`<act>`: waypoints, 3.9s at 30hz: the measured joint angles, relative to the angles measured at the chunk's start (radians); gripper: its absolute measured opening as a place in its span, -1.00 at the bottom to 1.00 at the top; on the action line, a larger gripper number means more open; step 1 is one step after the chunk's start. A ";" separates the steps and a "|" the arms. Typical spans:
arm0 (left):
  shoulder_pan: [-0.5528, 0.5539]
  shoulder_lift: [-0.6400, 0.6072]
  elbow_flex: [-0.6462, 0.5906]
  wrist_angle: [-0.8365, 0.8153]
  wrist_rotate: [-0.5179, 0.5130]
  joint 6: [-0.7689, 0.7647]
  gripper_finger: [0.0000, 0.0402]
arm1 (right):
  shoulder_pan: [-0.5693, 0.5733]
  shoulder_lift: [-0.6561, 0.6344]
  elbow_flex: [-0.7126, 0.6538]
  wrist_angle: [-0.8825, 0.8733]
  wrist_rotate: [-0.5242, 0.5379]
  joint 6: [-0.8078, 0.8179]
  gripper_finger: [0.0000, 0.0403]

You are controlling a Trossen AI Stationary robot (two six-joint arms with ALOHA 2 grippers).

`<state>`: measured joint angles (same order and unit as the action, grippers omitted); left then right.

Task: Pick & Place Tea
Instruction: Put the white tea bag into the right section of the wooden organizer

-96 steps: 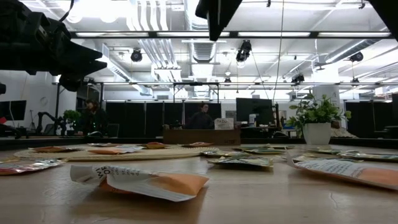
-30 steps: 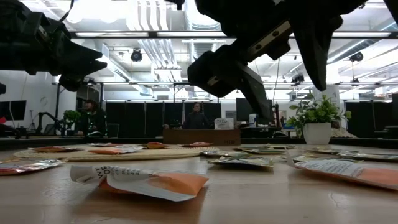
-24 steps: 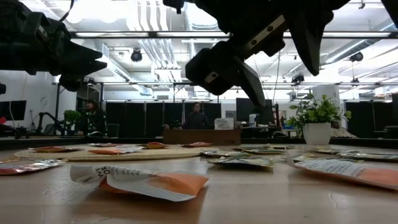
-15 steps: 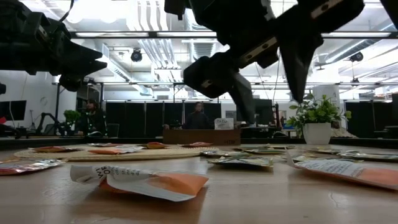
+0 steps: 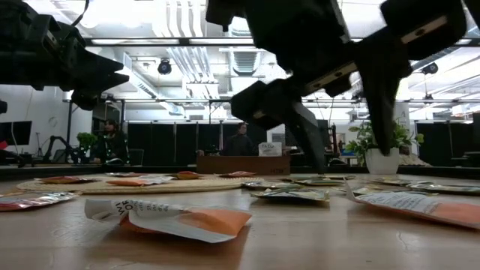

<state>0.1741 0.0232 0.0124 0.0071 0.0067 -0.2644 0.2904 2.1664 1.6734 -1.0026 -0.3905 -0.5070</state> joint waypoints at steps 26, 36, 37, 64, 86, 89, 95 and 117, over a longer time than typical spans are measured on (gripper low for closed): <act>0.000 0.000 0.000 0.000 0.000 0.000 -0.28 | 0.013 0.000 -0.095 0.074 0.007 0.038 -0.62; 0.000 0.000 0.000 0.000 0.000 0.000 -0.28 | 0.008 0.000 -0.095 0.047 0.001 0.028 -0.96; 0.000 0.000 0.000 0.000 0.000 0.000 -0.28 | 0.007 -0.002 -0.096 0.035 0.001 0.023 -0.96; 0.000 0.000 0.000 0.000 0.000 0.000 -0.28 | -0.118 -0.335 -0.095 -0.201 0.242 0.041 -0.96; 0.000 0.000 0.000 0.000 0.000 0.000 -0.28 | -0.434 -0.365 0.083 -0.332 0.447 0.052 -0.96; 0.000 0.000 0.000 0.000 0.000 0.000 -0.28 | -0.481 -0.365 0.105 -0.332 0.469 0.038 -0.96; 0.000 0.000 0.000 0.000 0.000 0.000 -0.28 | -0.563 -0.365 0.131 -0.333 0.502 -0.006 -0.96; 0.000 0.000 0.000 0.000 0.000 0.000 -0.28 | -0.702 -0.317 0.177 -0.218 0.618 -0.082 -0.96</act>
<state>0.1741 0.0231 0.0124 0.0071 0.0067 -0.2642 -0.4117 1.8490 1.8505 -1.2208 0.2272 -0.5894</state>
